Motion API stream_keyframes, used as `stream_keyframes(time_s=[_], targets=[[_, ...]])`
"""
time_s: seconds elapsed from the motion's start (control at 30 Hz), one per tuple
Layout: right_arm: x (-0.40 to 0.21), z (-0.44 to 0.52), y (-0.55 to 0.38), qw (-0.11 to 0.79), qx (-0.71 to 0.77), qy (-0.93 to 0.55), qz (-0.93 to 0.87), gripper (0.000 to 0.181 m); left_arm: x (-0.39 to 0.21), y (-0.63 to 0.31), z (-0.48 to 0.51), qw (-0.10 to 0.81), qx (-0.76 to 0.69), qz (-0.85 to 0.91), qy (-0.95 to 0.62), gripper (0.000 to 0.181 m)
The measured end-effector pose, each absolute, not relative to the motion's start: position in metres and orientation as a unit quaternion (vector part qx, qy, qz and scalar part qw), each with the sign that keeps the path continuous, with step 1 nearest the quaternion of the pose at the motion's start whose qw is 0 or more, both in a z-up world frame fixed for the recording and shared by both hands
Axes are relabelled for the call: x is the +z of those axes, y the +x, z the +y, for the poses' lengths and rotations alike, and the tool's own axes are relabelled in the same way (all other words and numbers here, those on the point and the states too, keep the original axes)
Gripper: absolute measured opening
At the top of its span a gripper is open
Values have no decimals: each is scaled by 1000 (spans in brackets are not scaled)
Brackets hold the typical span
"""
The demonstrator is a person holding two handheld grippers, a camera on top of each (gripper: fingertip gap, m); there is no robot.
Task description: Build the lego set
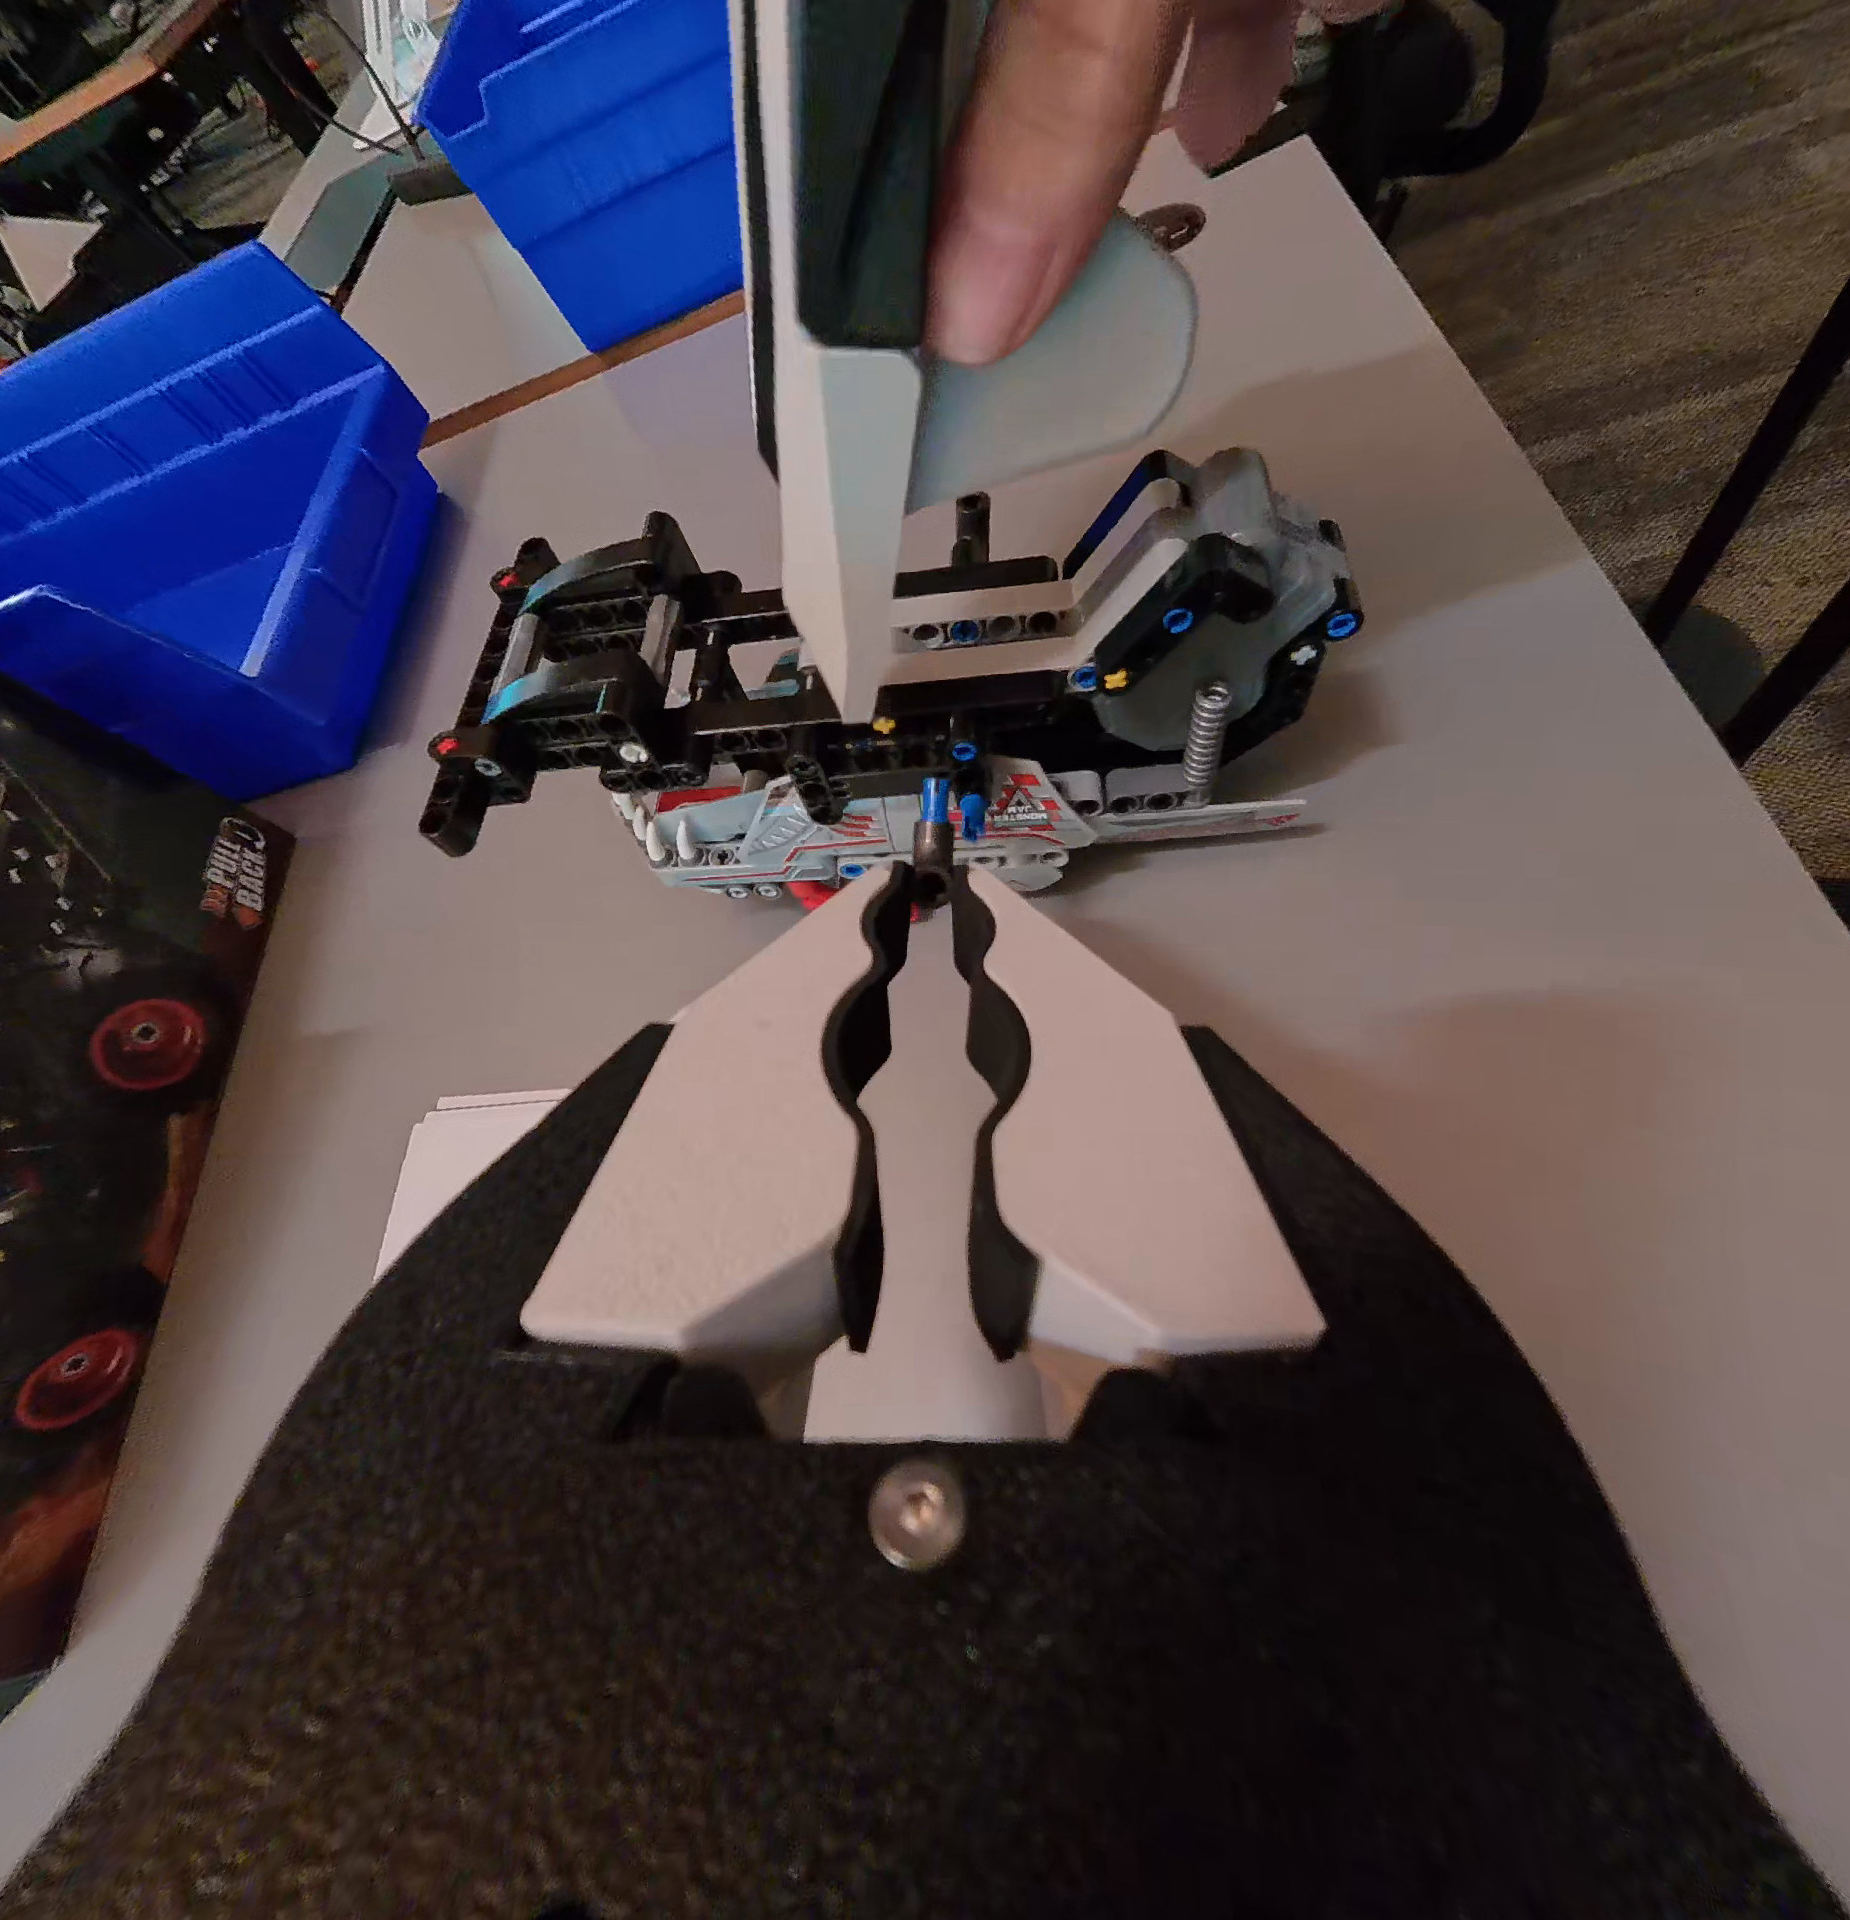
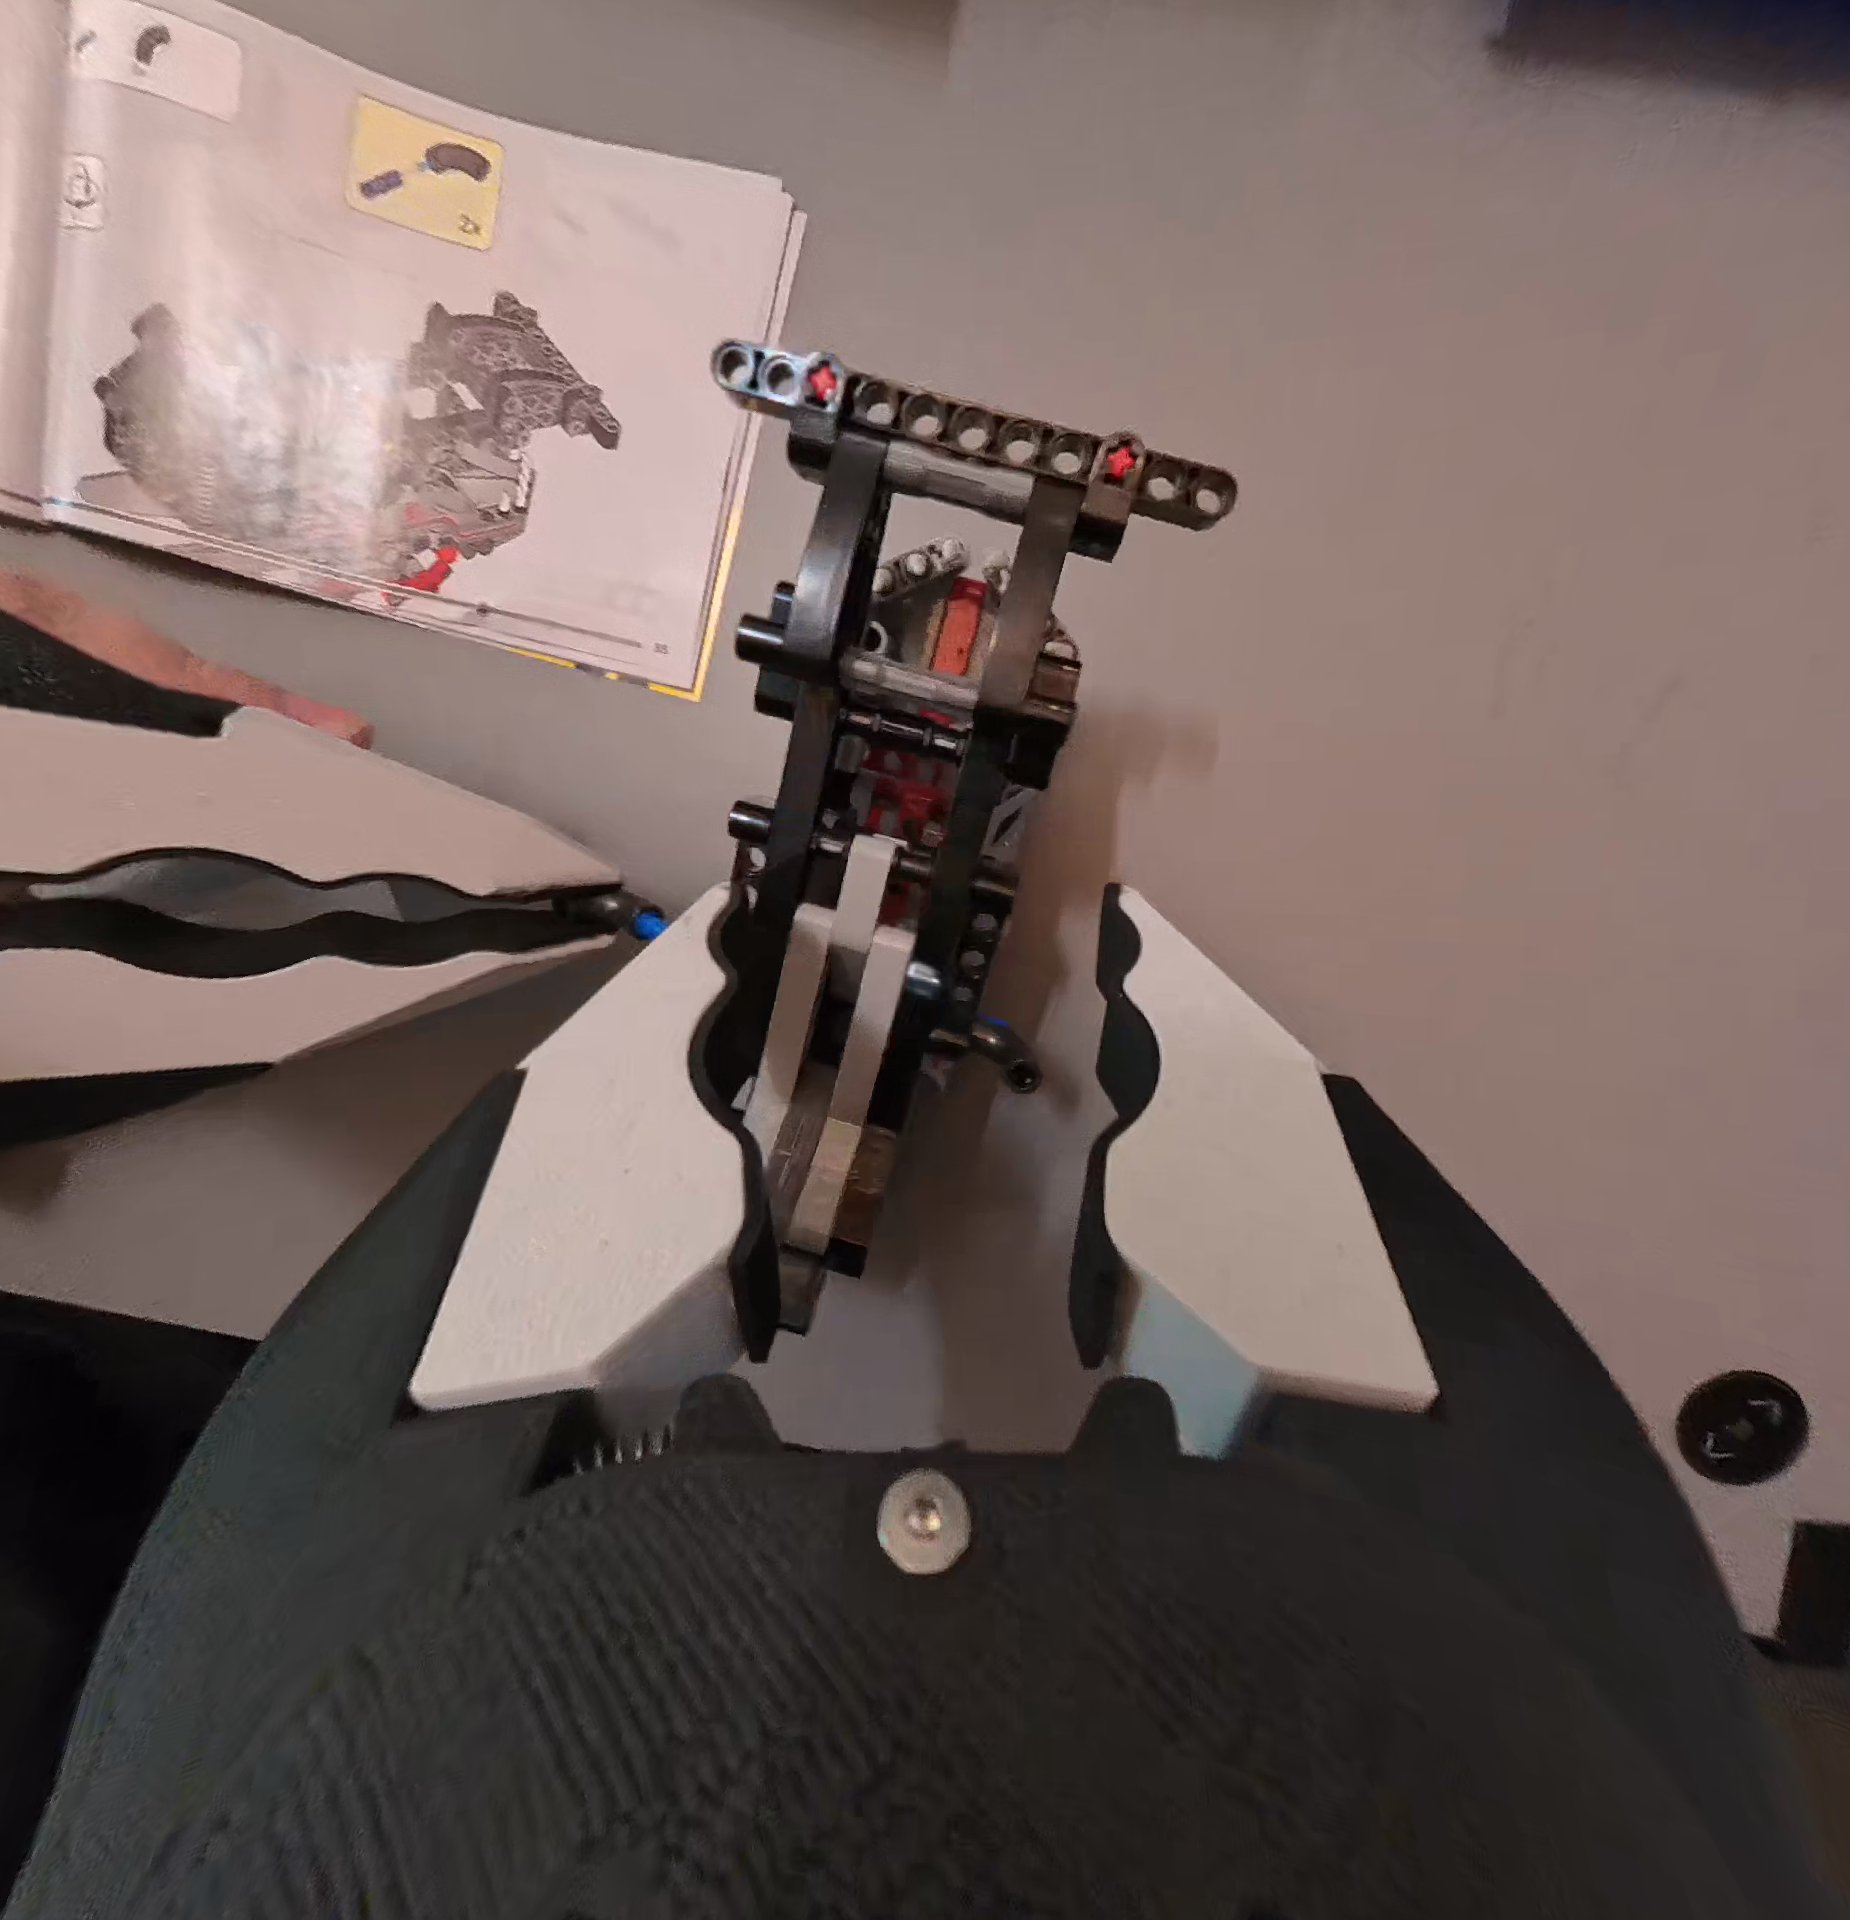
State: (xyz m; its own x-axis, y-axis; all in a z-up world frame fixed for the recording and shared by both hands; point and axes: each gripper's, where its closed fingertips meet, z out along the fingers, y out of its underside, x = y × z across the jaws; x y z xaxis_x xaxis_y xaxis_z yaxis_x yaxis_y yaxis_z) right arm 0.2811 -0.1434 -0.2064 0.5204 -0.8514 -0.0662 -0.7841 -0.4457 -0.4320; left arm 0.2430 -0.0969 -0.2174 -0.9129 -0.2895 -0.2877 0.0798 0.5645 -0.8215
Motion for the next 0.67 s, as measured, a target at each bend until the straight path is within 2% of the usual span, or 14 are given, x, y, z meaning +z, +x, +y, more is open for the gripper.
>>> stream_keyframes(time_s=[0.03,0.13,0.53,0.67], targets=[[-206,-139,279,209,-70,-848,482,60,-217,242,-98,200,-462,862,-59,6],[-208,-137,277,185,-67,-852,486,49,-218,240,-100,202,-461,863,-53,6],[-212,-136,269,175,-27,-851,495,54,-217,236,-103,198,-467,860,-56,5],[-213,-138,270,179,3,-840,512,48,-218,237,-102,194,-467,860,-61,5]])
